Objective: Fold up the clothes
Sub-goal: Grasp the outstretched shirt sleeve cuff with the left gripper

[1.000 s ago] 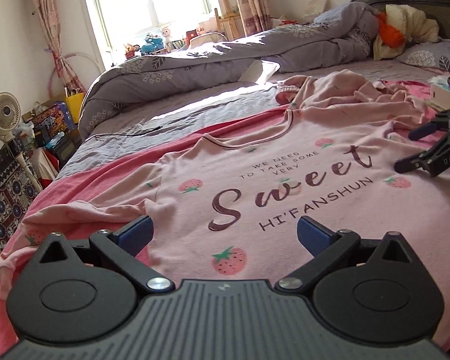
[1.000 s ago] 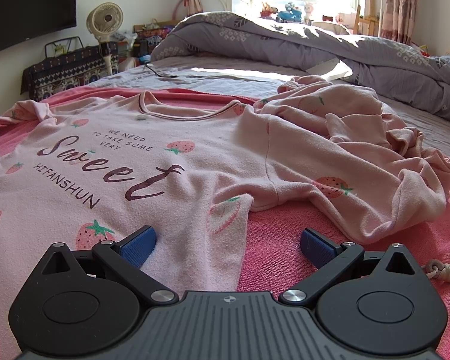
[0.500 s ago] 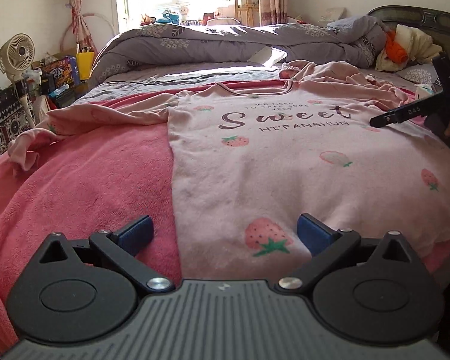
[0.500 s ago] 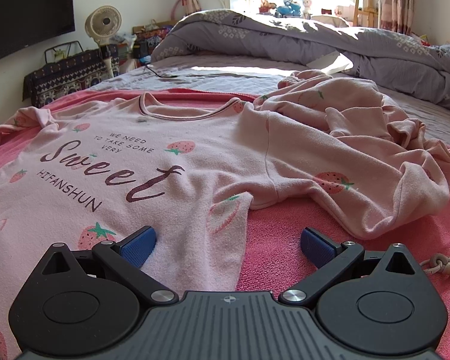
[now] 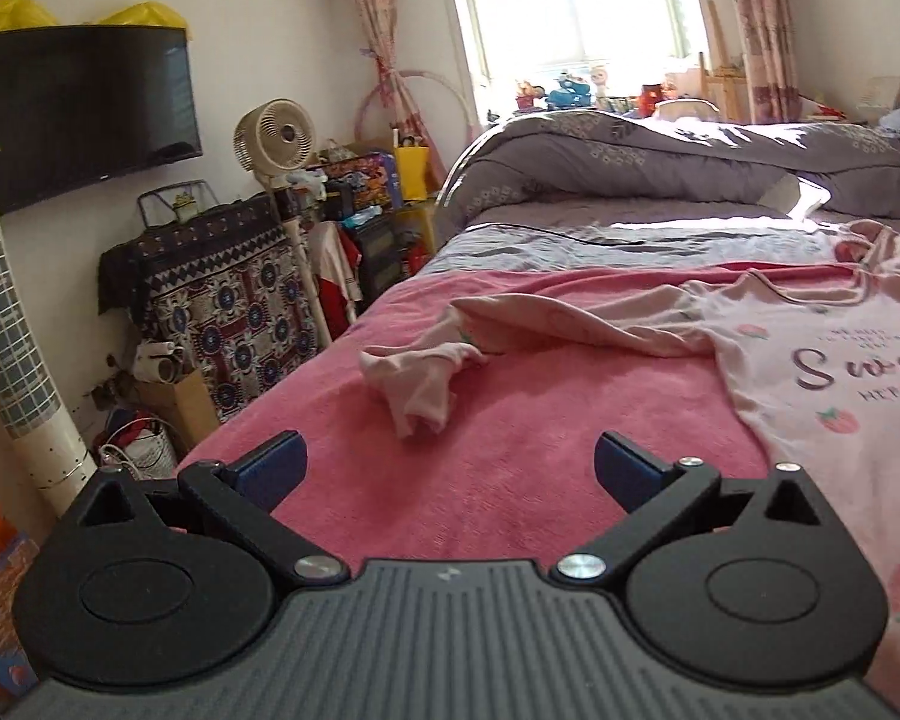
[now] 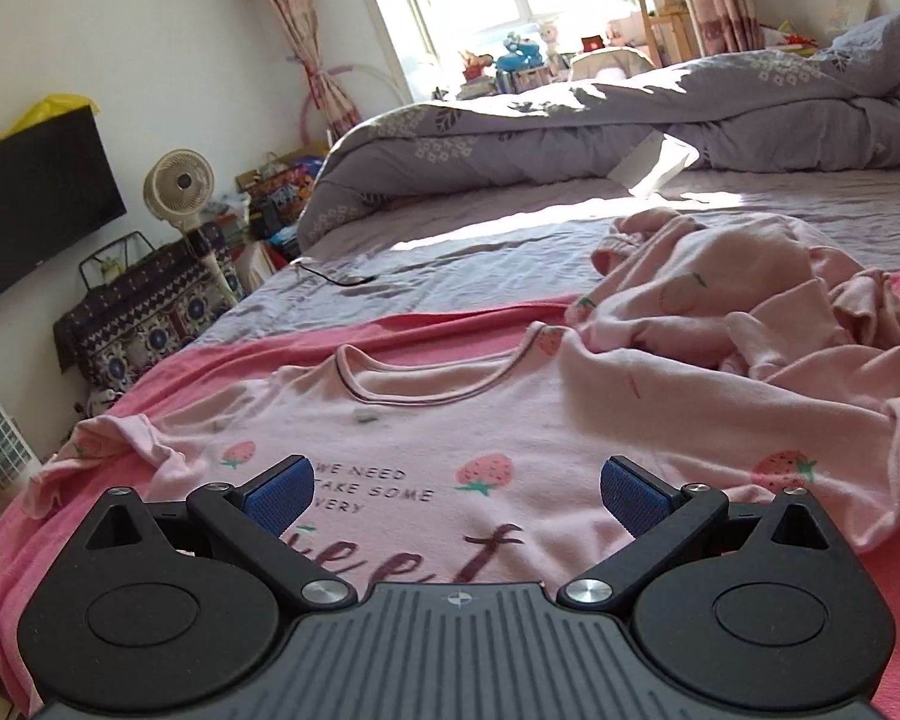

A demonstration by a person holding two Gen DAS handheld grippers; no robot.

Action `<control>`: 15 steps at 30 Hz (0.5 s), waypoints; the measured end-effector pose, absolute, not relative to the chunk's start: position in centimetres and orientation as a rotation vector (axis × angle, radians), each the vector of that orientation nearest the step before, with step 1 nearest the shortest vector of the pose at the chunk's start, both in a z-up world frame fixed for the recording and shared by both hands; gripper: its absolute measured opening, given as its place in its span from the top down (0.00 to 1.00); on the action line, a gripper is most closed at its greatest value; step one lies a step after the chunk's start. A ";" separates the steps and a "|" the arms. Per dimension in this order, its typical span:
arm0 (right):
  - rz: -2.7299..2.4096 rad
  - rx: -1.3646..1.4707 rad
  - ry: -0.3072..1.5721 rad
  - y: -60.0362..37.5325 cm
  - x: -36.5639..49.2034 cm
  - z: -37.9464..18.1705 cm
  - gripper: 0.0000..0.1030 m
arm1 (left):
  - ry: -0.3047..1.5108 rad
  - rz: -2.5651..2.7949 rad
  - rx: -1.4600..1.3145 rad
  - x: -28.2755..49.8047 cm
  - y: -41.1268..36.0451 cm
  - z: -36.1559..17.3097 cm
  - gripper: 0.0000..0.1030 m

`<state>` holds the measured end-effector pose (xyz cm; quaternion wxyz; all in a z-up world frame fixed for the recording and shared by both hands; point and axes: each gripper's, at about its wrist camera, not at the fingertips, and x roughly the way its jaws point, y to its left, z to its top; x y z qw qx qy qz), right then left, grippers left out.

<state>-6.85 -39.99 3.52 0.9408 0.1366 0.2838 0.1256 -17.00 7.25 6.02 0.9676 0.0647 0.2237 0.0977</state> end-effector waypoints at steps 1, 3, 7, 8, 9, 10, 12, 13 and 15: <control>0.273 0.272 0.571 -38.8 -6.3 3.4 0.00 | 0.455 0.228 0.116 -15.7 8.1 6.0 0.00; 0.295 0.267 0.578 -36.8 -5.2 2.7 0.00 | 0.468 0.262 0.095 -13.4 9.0 5.6 0.00; 0.316 0.234 0.699 -32.7 -2.8 -1.0 0.00 | 0.574 0.252 0.002 -8.6 10.3 4.1 0.00; 0.303 0.187 0.713 -31.8 -2.7 -1.9 0.00 | 0.591 0.254 -0.029 -7.8 10.7 3.7 0.00; 0.274 0.092 0.701 -30.3 -3.1 -1.8 0.00 | 0.602 0.270 -0.070 -7.0 11.2 3.4 0.00; 0.253 0.021 0.703 -29.3 -3.4 -1.5 0.00 | 0.608 0.284 -0.117 -6.3 11.8 3.1 0.00; 0.228 -0.068 0.708 -27.9 -3.7 -2.0 0.00 | 0.596 0.302 -0.246 -5.6 13.4 2.7 0.00; 0.233 -0.054 0.711 -28.1 -3.6 -2.0 0.00 | 0.586 0.301 -0.313 -5.4 14.2 2.6 0.00; 0.249 0.000 0.715 -28.9 -3.5 -2.2 0.00 | 0.579 0.299 -0.368 -5.2 15.0 2.1 0.01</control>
